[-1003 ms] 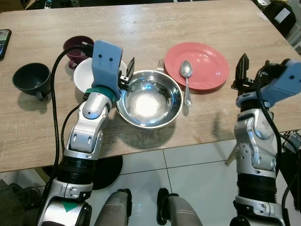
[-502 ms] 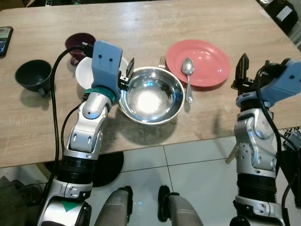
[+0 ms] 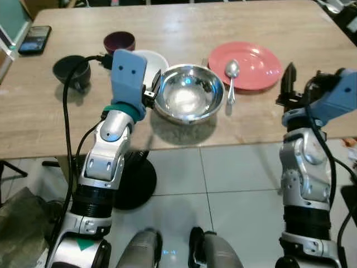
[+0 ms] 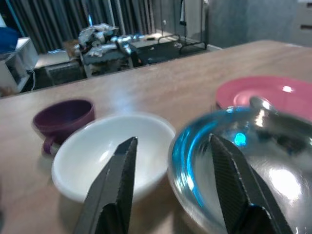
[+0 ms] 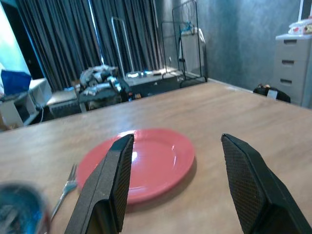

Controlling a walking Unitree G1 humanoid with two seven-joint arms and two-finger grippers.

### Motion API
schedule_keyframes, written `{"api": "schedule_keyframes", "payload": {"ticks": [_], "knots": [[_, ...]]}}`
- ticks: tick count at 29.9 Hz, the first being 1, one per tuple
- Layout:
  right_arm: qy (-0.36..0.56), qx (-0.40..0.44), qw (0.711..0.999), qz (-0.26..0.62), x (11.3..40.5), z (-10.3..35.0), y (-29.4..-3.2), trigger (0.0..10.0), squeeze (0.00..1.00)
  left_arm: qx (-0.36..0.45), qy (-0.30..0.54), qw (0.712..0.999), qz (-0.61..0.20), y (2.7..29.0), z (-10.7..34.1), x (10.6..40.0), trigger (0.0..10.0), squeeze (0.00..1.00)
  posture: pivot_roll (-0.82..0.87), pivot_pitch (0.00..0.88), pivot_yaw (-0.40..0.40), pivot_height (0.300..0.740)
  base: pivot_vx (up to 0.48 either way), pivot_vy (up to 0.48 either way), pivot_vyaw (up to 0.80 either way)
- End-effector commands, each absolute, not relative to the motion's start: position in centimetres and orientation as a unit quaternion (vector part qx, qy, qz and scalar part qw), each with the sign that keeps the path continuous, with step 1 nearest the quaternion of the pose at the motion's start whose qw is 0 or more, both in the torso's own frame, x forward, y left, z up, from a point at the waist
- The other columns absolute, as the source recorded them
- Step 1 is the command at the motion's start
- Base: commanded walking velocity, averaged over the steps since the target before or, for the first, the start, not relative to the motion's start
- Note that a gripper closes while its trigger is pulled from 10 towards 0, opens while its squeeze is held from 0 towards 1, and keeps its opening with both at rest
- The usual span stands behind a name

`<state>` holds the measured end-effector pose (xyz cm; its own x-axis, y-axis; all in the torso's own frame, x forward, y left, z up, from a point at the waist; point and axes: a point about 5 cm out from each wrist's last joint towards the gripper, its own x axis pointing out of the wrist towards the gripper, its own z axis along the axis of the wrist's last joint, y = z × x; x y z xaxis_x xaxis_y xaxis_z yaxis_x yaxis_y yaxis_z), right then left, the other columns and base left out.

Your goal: Setting the table

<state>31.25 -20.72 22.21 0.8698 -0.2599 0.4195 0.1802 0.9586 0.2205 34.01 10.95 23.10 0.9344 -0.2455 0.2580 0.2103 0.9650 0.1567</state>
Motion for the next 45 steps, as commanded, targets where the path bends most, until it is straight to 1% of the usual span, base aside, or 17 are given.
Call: {"api": "schedule_keyframes", "payload": {"ticks": [1,30,45], "knots": [[-0.224,0.083,0.964,-0.115,31.25,21.95,-20.6,10.0,0.0,0.064,-0.131,0.983,-0.115,11.11,22.6,33.98,10.0,0.0,0.16,0.108,0.055,0.74,-0.296,0.0,0.0],[-0.227,0.08,0.964,-0.113,31.36,22.04,-20.59,10.0,0.0,0.062,-0.136,0.982,-0.12,10.88,22.66,34.06,10.0,0.0,0.16,0.088,0.056,0.74,-0.295,0.0,0.0],[-0.226,0.078,0.964,-0.115,31.26,22.03,-20.72,10.0,0.0,0.061,-0.136,0.981,-0.122,10.74,22.64,34.02,10.0,0.0,0.16,0.094,0.054,0.74,-0.27,0.0,0.0]]}}
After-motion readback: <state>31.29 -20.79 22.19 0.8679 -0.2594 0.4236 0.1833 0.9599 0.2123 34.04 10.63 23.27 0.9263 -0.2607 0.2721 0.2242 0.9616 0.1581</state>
